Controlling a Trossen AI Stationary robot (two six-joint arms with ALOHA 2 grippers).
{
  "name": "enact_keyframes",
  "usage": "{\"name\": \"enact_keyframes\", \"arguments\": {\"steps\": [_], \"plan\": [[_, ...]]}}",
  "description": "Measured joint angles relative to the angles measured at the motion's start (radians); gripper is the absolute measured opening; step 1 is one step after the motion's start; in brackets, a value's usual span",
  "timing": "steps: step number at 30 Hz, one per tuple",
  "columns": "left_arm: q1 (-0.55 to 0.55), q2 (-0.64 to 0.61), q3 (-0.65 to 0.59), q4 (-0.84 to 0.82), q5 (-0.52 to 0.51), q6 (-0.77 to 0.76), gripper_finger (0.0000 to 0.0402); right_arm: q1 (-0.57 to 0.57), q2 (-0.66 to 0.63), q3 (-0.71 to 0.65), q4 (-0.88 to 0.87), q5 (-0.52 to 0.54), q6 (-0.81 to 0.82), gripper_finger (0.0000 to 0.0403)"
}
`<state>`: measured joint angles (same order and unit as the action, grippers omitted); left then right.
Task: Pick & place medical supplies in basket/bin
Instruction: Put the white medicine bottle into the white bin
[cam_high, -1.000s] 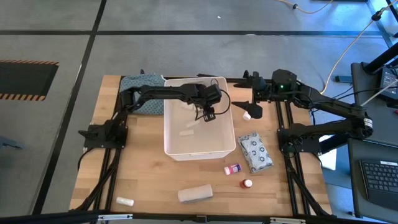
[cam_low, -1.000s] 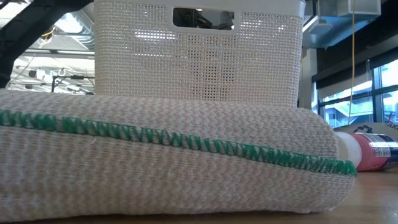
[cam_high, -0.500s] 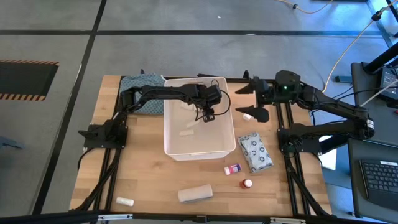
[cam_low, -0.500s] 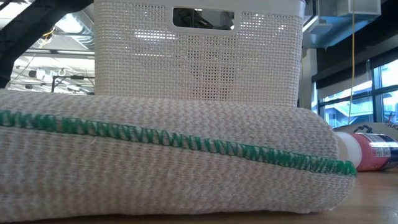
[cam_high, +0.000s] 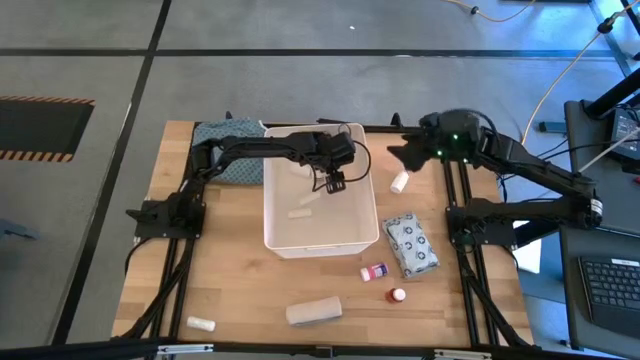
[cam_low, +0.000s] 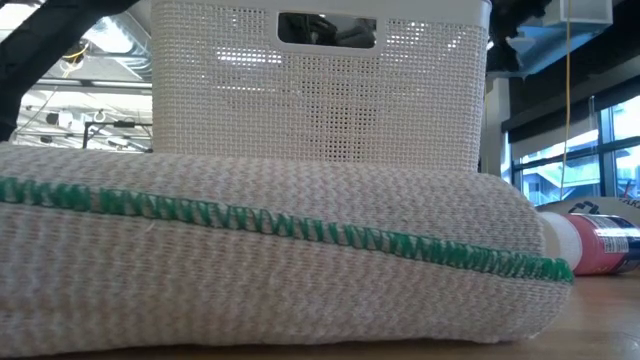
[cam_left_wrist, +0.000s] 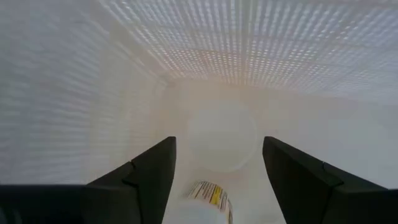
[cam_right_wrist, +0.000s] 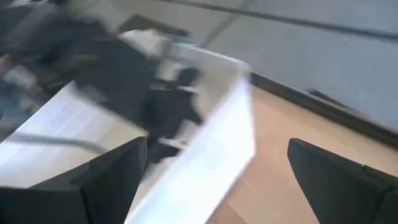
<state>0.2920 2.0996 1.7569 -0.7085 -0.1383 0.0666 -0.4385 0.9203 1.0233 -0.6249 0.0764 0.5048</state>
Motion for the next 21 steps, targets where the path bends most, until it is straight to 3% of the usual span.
{"name": "enact_keyframes", "arguments": {"steps": [7, 14, 21], "plan": [[-0.003, -0.134, 0.000, 0.009, -0.007, 0.050, 0.0235, -0.140, 0.040, 0.000, -0.175, 0.031, 0.175, 0.0387], [-0.010, -0.287, 0.000, 0.071, -0.025, 0.054, 0.0233, -0.217, 0.202, 0.000, -0.300, 0.024, 0.247, 0.0387], [-0.046, -0.413, 0.000, 0.073, -0.017, 0.052, 0.0234, -0.294, 0.430, 0.000, -0.314, -0.114, 0.187, 0.0387]]}}
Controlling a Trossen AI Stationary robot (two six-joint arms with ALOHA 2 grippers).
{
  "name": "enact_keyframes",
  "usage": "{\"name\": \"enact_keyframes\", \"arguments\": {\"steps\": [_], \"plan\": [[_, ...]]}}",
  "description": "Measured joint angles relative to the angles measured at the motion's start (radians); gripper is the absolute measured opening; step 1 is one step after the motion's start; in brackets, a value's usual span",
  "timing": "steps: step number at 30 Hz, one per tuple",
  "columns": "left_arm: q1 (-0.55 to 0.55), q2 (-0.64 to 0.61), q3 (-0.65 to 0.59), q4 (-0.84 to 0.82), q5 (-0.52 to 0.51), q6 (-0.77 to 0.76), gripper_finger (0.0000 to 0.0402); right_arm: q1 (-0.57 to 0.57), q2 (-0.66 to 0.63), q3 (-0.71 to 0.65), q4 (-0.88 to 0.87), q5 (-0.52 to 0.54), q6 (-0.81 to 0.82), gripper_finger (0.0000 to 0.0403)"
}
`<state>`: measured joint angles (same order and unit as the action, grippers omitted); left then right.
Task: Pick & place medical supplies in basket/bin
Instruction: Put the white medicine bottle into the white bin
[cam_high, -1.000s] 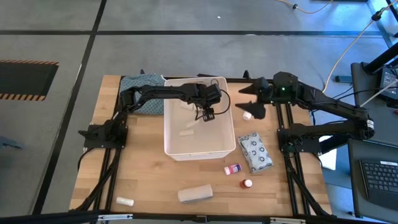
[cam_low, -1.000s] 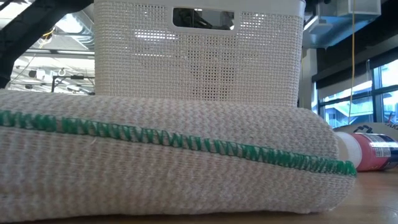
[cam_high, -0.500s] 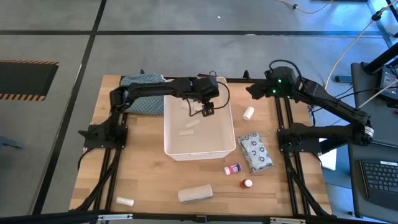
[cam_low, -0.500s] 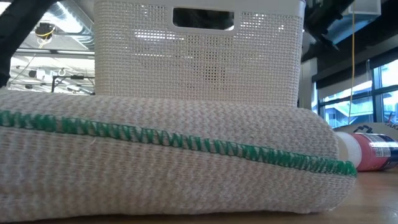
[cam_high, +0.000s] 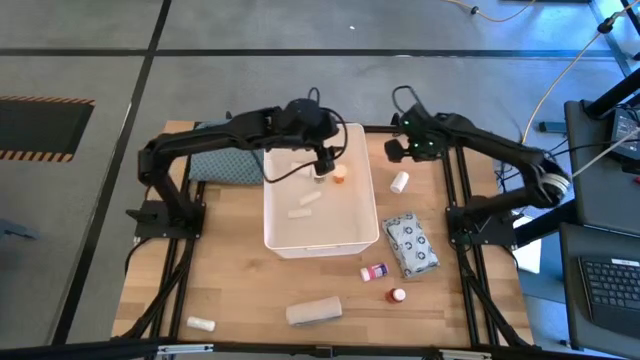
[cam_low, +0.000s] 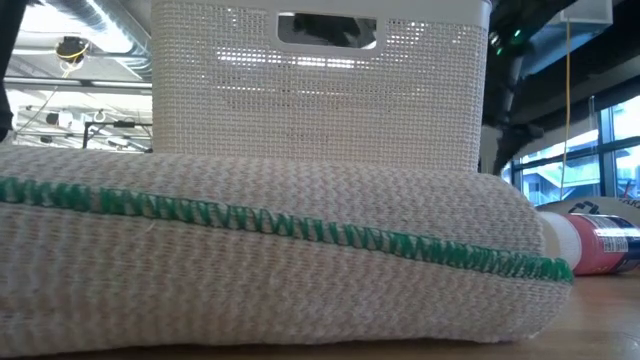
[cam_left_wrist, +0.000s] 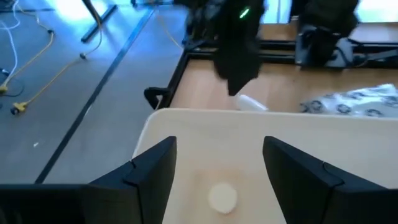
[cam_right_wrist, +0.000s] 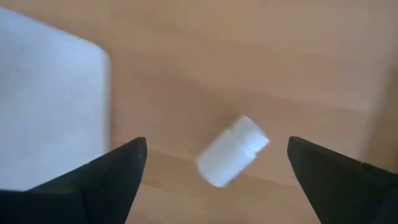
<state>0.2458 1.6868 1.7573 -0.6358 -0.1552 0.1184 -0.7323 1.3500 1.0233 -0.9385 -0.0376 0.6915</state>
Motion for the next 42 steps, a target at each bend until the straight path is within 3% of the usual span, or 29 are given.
{"name": "enact_keyframes", "arguments": {"steps": [7, 26, 38, 42], "plan": [[-0.034, -0.064, 0.000, -0.077, -0.001, -0.001, 0.0234, -0.044, 0.128, -0.001, -0.079, -0.001, -0.060, 0.0387], [-0.044, -0.060, 0.000, -0.238, -0.008, -0.003, 0.0232, -0.097, 0.290, -0.001, -0.047, -0.110, 0.093, 0.0386], [-0.044, -0.060, 0.000, -0.257, -0.007, -0.003, 0.0234, -0.283, 0.377, -0.001, -0.021, -0.381, -0.043, 0.0358], [-0.044, -0.060, 0.000, -0.258, -0.007, -0.003, 0.0232, -0.366, 0.378, -0.001, -0.063, -0.542, -0.068, 0.0357]]}}
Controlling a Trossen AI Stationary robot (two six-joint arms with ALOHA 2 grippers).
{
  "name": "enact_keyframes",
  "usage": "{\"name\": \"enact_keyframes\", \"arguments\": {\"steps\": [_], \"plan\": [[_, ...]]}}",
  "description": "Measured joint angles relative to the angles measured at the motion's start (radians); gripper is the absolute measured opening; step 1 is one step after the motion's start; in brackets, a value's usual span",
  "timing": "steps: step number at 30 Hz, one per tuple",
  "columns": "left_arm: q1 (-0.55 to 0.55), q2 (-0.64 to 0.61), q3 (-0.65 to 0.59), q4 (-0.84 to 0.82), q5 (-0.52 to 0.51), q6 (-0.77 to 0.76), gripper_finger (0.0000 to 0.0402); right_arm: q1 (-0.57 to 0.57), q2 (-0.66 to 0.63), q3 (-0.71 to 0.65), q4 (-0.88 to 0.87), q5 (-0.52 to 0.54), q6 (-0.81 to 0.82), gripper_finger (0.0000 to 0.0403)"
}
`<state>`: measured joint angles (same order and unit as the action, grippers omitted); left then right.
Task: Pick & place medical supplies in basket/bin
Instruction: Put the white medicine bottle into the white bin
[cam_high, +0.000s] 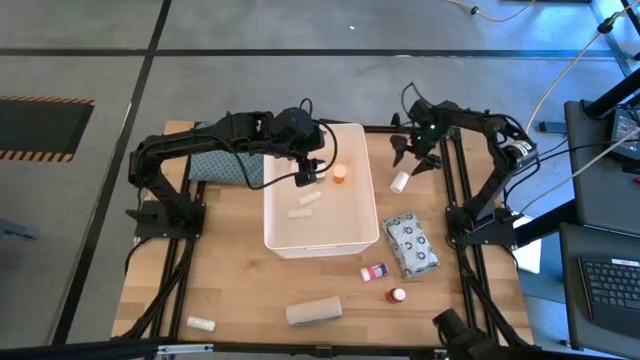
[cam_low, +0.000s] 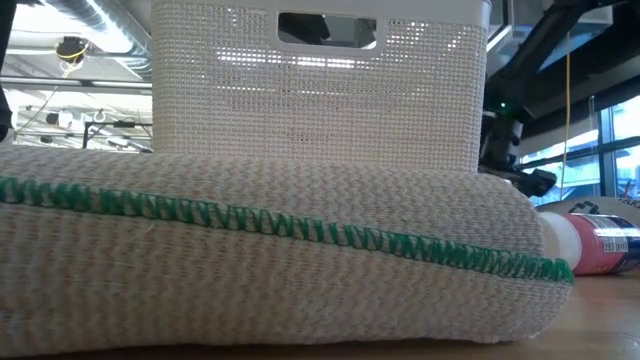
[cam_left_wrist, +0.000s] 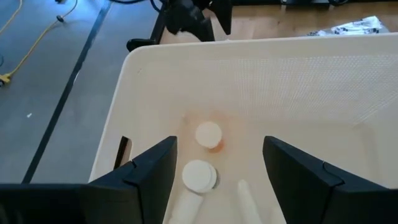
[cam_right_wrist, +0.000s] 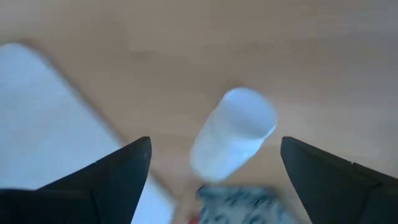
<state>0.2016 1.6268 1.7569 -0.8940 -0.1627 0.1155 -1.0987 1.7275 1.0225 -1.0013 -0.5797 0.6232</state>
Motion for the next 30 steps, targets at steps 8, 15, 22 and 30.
{"name": "enact_keyframes", "arguments": {"steps": [8, 15, 22, 30], "plan": [[0.000, 0.000, 0.000, 0.000, 0.033, -0.023, 0.0234, -0.083, 0.020, 0.000, -0.101, -0.050, -0.014, 0.0357], [0.000, 0.000, 0.000, 0.000, 0.034, -0.024, 0.0233, -0.081, 0.092, 0.000, -0.095, -0.046, 0.001, 0.0357], [0.000, 0.000, 0.000, 0.000, 0.034, -0.024, 0.0235, -0.082, 0.145, 0.000, -0.086, -0.043, 0.001, 0.0357], [0.000, 0.001, 0.000, 0.000, 0.032, -0.024, 0.0235, -0.082, 0.170, 0.000, -0.080, -0.043, 0.001, 0.0357]]}}
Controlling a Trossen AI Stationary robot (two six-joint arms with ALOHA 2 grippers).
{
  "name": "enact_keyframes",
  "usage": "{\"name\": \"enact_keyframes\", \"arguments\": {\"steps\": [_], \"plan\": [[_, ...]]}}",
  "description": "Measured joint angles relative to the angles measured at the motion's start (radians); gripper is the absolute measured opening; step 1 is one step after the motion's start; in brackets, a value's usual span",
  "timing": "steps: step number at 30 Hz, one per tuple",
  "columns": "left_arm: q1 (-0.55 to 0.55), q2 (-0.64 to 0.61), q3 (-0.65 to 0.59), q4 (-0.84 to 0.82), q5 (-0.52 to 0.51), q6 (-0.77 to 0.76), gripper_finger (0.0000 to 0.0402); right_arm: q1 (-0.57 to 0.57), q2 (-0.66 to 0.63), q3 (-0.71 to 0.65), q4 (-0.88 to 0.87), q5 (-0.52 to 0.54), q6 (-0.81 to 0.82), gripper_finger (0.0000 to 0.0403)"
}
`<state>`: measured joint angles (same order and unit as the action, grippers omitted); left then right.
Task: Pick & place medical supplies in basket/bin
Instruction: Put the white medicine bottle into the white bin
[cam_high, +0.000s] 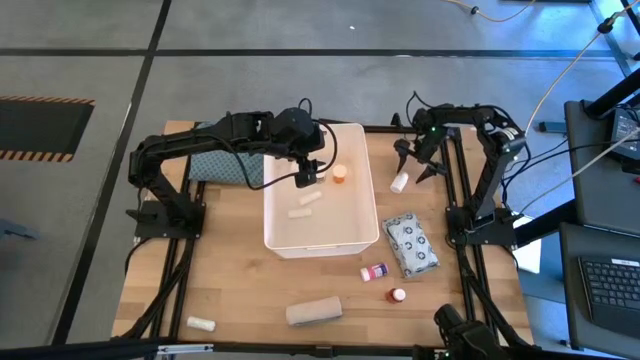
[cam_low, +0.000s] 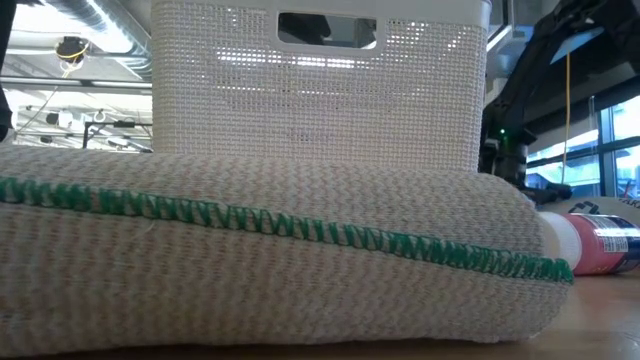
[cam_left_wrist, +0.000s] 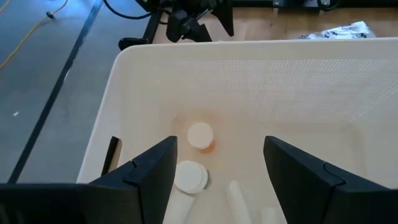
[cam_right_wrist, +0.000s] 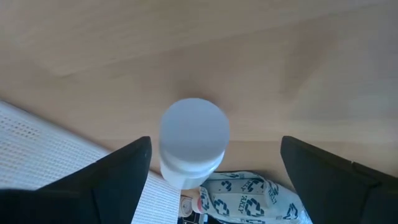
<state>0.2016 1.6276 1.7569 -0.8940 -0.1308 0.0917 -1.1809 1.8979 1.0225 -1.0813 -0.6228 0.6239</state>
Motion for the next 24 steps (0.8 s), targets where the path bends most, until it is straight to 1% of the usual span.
{"name": "enact_keyframes", "arguments": {"steps": [3, 5, 16, 24], "plan": [[0.000, 0.000, 0.000, 0.000, -0.001, 0.000, 0.0235, 0.000, 0.010, 0.000, 0.000, 0.000, 0.000, 0.0352], [0.000, 0.000, 0.000, 0.000, -0.001, 0.000, 0.0235, 0.000, 0.016, 0.000, 0.000, 0.000, 0.000, 0.0342], [0.000, 0.000, 0.000, 0.000, -0.002, 0.000, 0.0235, 0.008, 0.021, 0.000, 0.000, -0.007, 0.000, 0.0260], [0.000, 0.000, 0.000, 0.000, -0.002, 0.000, 0.0235, 0.037, 0.021, 0.000, 0.017, -0.020, -0.003, 0.0230]]}}
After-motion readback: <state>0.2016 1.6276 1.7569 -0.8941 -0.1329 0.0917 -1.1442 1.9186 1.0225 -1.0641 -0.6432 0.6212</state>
